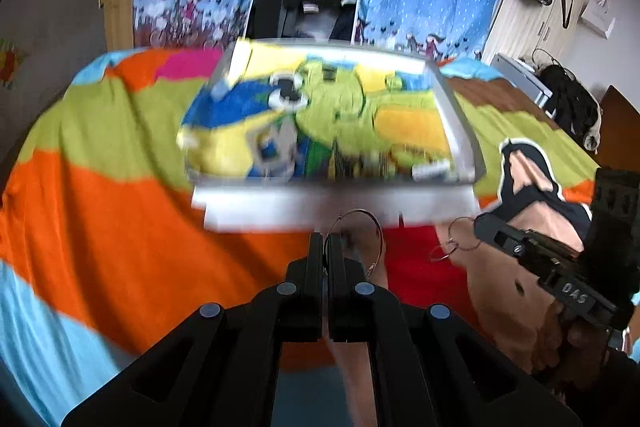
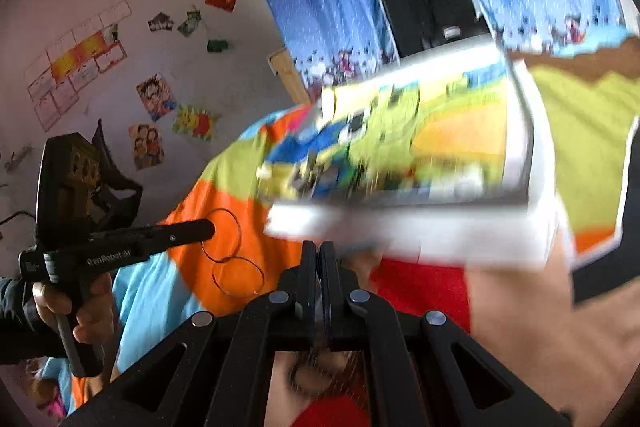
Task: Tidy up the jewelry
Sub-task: 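Carry the bead strand with the right tool into the tray while the left tool drops the rings there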
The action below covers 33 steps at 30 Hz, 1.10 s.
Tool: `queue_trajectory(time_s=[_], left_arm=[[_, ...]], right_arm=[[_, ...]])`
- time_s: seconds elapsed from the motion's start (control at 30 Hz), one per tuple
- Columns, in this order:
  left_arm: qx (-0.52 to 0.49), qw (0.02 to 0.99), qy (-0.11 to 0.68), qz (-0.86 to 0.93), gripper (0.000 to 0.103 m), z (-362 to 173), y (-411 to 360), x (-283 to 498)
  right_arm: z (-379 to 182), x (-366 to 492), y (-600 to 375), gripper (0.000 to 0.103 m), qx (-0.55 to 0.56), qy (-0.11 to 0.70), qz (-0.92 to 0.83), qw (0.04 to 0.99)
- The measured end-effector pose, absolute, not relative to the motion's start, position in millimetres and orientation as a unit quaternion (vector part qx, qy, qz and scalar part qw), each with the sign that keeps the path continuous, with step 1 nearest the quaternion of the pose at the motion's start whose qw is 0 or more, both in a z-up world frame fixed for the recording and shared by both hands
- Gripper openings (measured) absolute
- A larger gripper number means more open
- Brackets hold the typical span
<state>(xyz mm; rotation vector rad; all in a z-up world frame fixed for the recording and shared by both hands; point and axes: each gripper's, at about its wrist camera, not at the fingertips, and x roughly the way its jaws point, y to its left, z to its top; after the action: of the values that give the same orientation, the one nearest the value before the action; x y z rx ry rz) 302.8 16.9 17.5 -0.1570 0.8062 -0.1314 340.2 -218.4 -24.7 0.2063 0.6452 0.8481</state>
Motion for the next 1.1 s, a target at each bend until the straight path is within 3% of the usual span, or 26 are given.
queue_trajectory(time_s=[0.23,0.43,0.73,0.93,0.97,1.07,1.1], left_arm=[[-0.061,0.933,0.352,-0.048,0.000,35,9,373],[-0.082,0.927,0.361,-0.059,0.000,16,2,428],[-0.091,0.908,0.403,-0.064,0.000,-31,-1,454],[-0.103,0.907,0.404,-0.054,0.003,-32,3,457],[-0.106,0.908,0.402,-0.051,0.009,-29,4,457],[-0.123,0.912,0.389,-0.050,0.048,-15,10,454],[-0.131,0.914,0.381,-0.048,0.049,-10,13,451]], right_arm=[[8,401,-209,0.003,0.095,0.284,0.351,0.887],[-9,438,-203,0.003,0.103,0.311,0.324,0.887],[-38,451,-213,0.004,0.079,0.335,0.296,0.891],[-36,452,-217,0.004,0.055,0.327,0.270,0.904],[-33,451,-217,0.006,0.051,0.325,0.264,0.907],[-26,450,-220,0.025,0.048,0.318,0.259,0.911],[-23,448,-221,0.031,0.045,0.314,0.257,0.913]])
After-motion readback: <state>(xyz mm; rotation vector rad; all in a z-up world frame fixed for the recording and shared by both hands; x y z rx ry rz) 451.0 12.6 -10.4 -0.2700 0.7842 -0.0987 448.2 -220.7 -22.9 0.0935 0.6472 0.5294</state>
